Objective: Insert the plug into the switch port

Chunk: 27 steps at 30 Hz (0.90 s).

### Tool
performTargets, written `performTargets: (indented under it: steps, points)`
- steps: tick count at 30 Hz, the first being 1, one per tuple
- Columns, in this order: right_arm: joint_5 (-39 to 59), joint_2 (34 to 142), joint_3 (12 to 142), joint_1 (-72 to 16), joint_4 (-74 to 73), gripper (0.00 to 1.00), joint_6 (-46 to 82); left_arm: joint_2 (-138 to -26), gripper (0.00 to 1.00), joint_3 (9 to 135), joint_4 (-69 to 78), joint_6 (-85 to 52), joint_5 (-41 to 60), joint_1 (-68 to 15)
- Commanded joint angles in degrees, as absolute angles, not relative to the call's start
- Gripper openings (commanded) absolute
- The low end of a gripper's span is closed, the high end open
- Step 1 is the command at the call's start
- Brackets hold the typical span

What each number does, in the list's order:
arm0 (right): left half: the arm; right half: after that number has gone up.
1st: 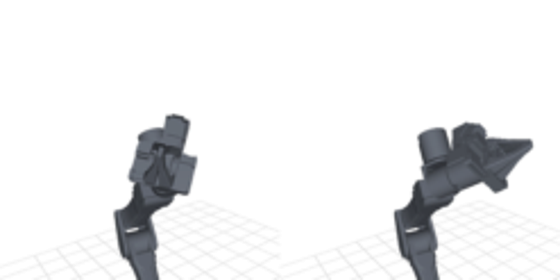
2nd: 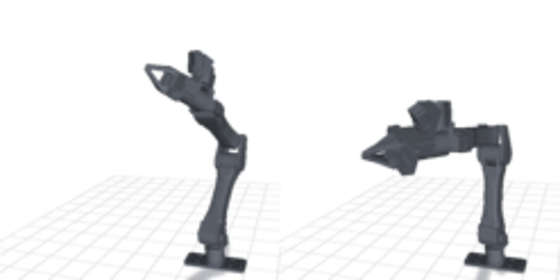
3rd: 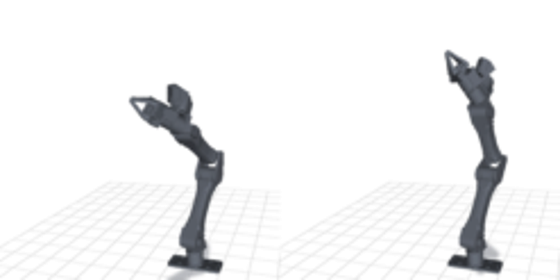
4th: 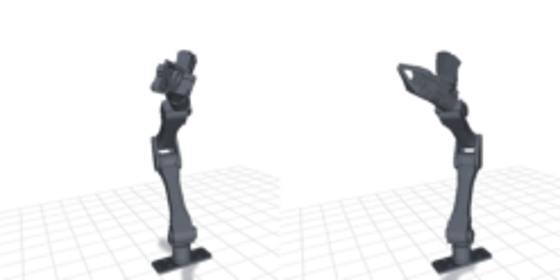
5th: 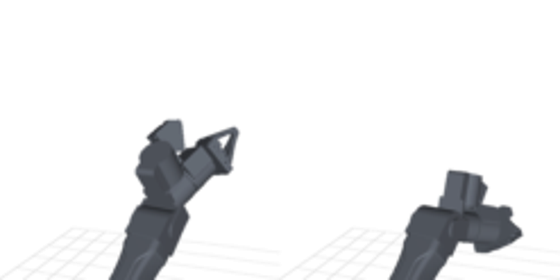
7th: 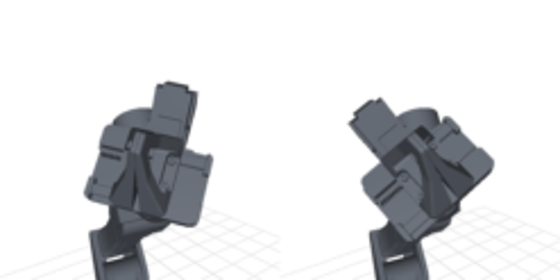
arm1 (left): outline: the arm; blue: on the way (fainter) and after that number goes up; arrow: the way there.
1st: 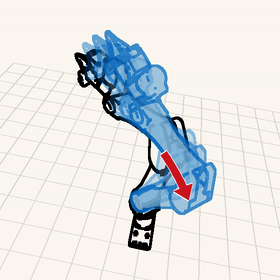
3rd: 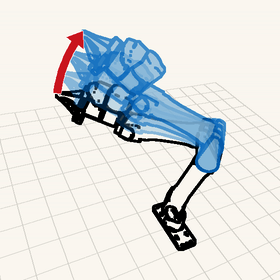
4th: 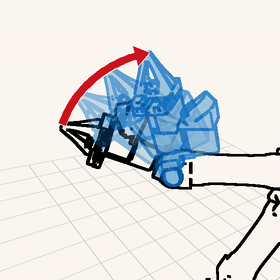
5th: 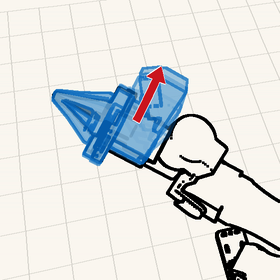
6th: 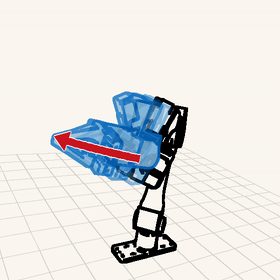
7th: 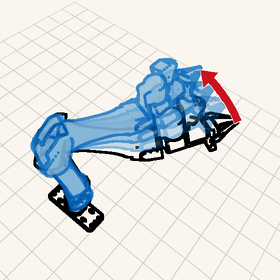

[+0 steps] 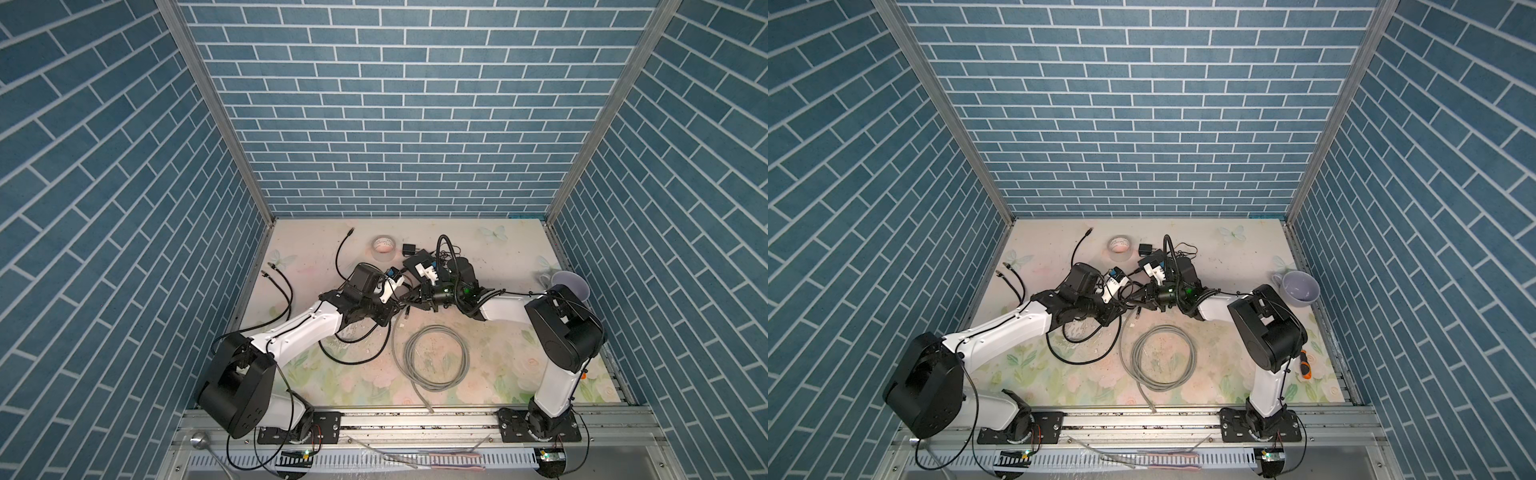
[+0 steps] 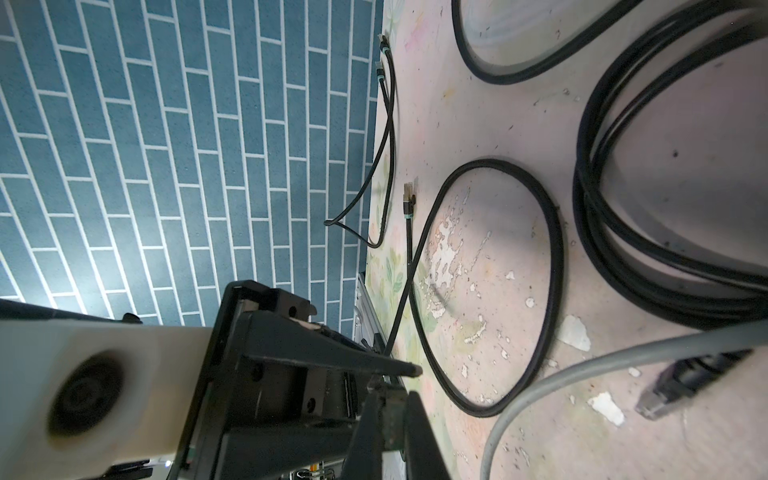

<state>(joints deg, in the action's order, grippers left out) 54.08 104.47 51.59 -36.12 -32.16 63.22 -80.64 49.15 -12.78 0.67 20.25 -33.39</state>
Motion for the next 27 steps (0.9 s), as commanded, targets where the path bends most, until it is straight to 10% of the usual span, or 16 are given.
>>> performTargets:
  steps: [1, 21, 27]
  points:
    - [53.90, 105.31, 50.89, -36.52, -33.31, 0.07, 64.51, -79.43, 0.27, 48.95, -11.94, 0.88, 20.32, -33.23]
    - [53.87, 104.77, 50.62, -36.49, -33.58, 0.07, 64.48, -81.82, 0.00, 50.66, -14.13, 1.98, 20.22, -33.23]
    - [53.91, 103.73, 50.65, -32.64, -30.12, 0.33, 61.47, -85.25, 0.00, 55.01, -20.23, 9.03, 18.53, -32.58]
